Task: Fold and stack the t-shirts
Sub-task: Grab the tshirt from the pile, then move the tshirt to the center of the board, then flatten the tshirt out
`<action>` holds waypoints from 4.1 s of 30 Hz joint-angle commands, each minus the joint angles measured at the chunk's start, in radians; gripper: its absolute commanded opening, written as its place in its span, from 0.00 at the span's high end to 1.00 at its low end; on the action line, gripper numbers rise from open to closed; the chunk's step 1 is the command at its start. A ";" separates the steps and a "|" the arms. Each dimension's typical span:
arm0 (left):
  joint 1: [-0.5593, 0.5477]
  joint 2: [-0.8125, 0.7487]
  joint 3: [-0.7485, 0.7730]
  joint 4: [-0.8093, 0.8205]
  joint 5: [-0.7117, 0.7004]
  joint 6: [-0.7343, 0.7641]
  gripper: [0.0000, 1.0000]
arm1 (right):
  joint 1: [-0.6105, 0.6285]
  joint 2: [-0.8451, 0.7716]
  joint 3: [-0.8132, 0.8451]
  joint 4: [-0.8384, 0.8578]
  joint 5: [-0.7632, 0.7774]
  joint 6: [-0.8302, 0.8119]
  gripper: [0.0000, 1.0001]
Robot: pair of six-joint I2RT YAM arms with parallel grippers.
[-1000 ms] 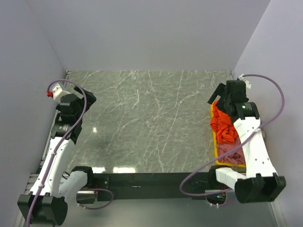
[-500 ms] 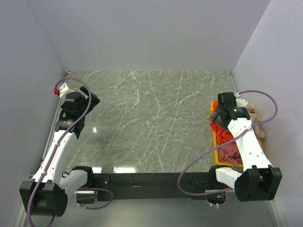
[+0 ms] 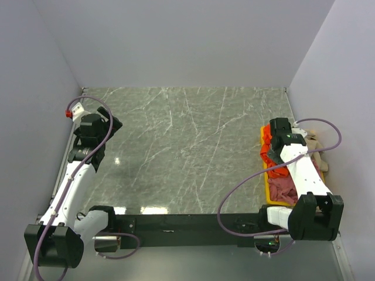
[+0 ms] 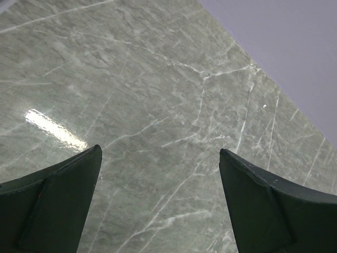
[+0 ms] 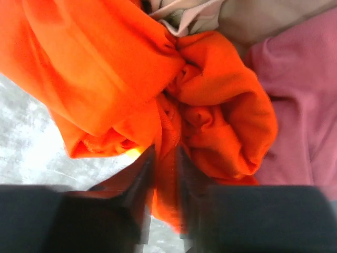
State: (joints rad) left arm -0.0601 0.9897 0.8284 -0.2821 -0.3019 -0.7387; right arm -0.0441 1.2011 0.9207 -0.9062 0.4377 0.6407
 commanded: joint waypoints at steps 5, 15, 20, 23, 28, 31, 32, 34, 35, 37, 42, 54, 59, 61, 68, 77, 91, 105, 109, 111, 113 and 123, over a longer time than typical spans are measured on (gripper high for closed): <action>0.003 -0.022 0.012 -0.017 -0.111 0.027 0.01 | -0.033 -0.020 -0.031 0.056 0.016 0.016 1.00; 0.003 -0.045 -0.002 0.001 -0.091 0.030 0.01 | -0.034 -0.237 0.033 0.154 -0.076 -0.042 1.00; 0.003 -0.039 0.000 0.001 -0.078 0.033 0.01 | -0.036 -0.372 0.177 0.240 -0.071 -0.058 1.00; 0.003 -0.034 0.005 -0.005 -0.085 0.030 0.01 | -0.034 -0.397 0.276 0.277 -0.068 -0.078 1.00; 0.003 -0.040 0.000 0.001 -0.078 0.030 0.01 | -0.034 -0.348 0.495 0.277 -0.085 -0.102 1.00; 0.003 -0.045 -0.003 0.004 -0.075 0.030 0.01 | -0.036 -0.292 0.621 0.315 -0.141 -0.116 1.00; 0.002 -0.046 -0.003 0.003 -0.078 0.029 0.01 | -0.036 -0.252 0.656 0.323 -0.196 -0.121 1.00; 0.003 -0.055 -0.008 0.009 -0.078 0.027 0.01 | -0.034 -0.204 0.771 0.334 -0.266 -0.133 1.00; 0.003 -0.059 -0.014 0.015 -0.068 0.027 0.01 | -0.031 -0.152 0.805 0.339 -0.337 -0.139 1.00; 0.003 -0.063 -0.018 0.026 -0.048 0.028 0.01 | -0.022 -0.092 0.903 0.346 -0.396 -0.163 1.00; 0.003 -0.074 -0.014 0.027 -0.031 0.016 0.01 | 0.128 0.150 1.191 0.346 -0.492 -0.235 1.00; 0.005 -0.094 0.074 -0.227 -0.143 -0.246 0.01 | 0.573 0.636 1.549 0.817 -0.655 -0.216 1.00; 0.003 -0.157 0.124 -0.373 -0.276 -0.332 0.01 | 0.723 0.729 1.633 0.987 -0.642 -0.271 1.00; 0.003 -0.197 0.120 -0.396 -0.284 -0.341 0.01 | 0.734 0.688 1.580 0.998 -0.623 -0.273 1.00; 0.005 -0.267 0.120 -0.506 -0.350 -0.453 0.01 | 0.656 0.412 1.013 0.925 -0.408 -0.285 1.00; 0.005 -0.244 0.023 -0.482 -0.278 -0.461 0.01 | 0.371 0.164 0.066 0.888 -0.446 -0.153 0.76; 0.005 0.053 -0.135 -0.407 -0.103 -0.450 0.01 | 0.417 -0.021 -0.082 0.721 -0.298 -0.151 0.08; 0.005 0.171 -0.239 -0.280 0.021 -0.413 0.12 | 0.466 0.074 -0.120 0.708 -0.300 -0.102 0.08; 0.005 0.236 -0.235 -0.226 0.050 -0.390 0.21 | 0.464 0.081 -0.128 0.701 -0.304 -0.104 0.08; 0.005 0.277 -0.224 -0.220 0.052 -0.389 0.26 | 0.466 0.078 -0.137 0.691 -0.301 -0.102 0.08; 0.005 0.305 -0.215 -0.223 0.038 -0.389 0.29 | 0.464 0.075 -0.148 0.685 -0.297 -0.101 0.08; 0.005 0.363 -0.232 -0.135 0.096 -0.344 0.99 | 0.486 0.034 -0.177 0.581 -0.306 -0.102 0.09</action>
State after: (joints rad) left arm -0.0555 1.3300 0.6243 -0.4541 -0.2596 -1.1091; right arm 0.4263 1.2697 0.7563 -0.2756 0.1268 0.5316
